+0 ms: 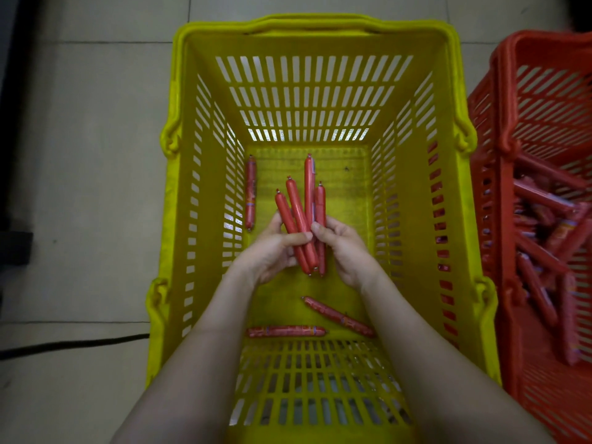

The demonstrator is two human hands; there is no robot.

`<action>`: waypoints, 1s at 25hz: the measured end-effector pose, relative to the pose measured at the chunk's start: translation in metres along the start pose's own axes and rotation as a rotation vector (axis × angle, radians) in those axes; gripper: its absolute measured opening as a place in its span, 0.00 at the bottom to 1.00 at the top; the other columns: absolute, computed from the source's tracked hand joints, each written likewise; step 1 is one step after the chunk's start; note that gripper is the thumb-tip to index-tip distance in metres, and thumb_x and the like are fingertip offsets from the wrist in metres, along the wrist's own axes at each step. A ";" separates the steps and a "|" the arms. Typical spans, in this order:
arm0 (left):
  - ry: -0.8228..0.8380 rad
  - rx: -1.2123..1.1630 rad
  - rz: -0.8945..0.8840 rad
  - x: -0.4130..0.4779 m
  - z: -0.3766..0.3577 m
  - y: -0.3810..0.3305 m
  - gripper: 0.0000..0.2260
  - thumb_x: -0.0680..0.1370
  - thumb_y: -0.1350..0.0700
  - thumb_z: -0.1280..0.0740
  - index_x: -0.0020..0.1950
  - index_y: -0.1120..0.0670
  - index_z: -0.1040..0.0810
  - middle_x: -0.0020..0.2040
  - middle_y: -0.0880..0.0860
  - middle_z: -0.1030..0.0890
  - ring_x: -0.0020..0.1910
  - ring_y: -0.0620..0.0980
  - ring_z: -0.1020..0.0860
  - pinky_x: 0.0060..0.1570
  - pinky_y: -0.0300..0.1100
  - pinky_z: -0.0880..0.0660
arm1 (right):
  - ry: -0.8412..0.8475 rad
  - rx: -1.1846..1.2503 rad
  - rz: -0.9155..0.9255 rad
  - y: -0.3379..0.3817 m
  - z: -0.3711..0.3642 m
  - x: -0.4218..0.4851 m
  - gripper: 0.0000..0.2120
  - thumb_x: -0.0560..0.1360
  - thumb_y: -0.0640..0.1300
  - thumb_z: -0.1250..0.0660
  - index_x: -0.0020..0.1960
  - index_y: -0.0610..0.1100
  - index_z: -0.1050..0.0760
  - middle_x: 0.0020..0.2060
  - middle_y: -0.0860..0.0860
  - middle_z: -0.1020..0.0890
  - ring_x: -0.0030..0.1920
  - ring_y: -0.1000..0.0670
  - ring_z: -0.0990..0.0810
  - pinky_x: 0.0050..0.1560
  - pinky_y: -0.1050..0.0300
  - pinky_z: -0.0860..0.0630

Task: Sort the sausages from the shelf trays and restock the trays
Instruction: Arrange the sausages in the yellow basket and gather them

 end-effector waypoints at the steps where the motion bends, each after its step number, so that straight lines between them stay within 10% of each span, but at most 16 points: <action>1: -0.030 0.036 -0.017 0.001 0.002 0.002 0.21 0.74 0.72 0.35 0.59 0.49 0.30 0.43 0.51 0.16 0.40 0.49 0.17 0.38 0.45 0.19 | -0.001 0.006 -0.001 0.000 -0.002 0.000 0.14 0.79 0.36 0.40 0.63 0.34 0.28 0.42 0.50 0.15 0.44 0.53 0.17 0.44 0.62 0.21; 14: -0.089 0.288 -0.239 -0.019 -0.029 -0.025 0.15 0.74 0.69 0.33 0.55 0.52 0.25 0.43 0.50 0.19 0.39 0.44 0.20 0.38 0.39 0.21 | -0.035 -0.095 0.059 0.044 -0.008 -0.034 0.09 0.80 0.37 0.42 0.56 0.41 0.25 0.40 0.50 0.16 0.38 0.55 0.18 0.37 0.58 0.20; 25: 0.507 0.550 -0.332 -0.244 -0.265 -0.089 0.02 0.78 0.62 0.34 0.47 0.57 0.22 0.34 0.52 0.20 0.34 0.49 0.22 0.40 0.43 0.24 | -0.347 -0.082 0.577 0.243 -0.015 -0.338 0.08 0.76 0.32 0.37 0.54 0.34 0.24 0.40 0.43 0.15 0.35 0.49 0.17 0.37 0.55 0.18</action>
Point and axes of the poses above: each hand's wrist, its own x-axis towards the middle knuckle, its own z-axis out of the back of the hand, y = z × x, the point moved 7 cm from there along x, towards the middle knuckle
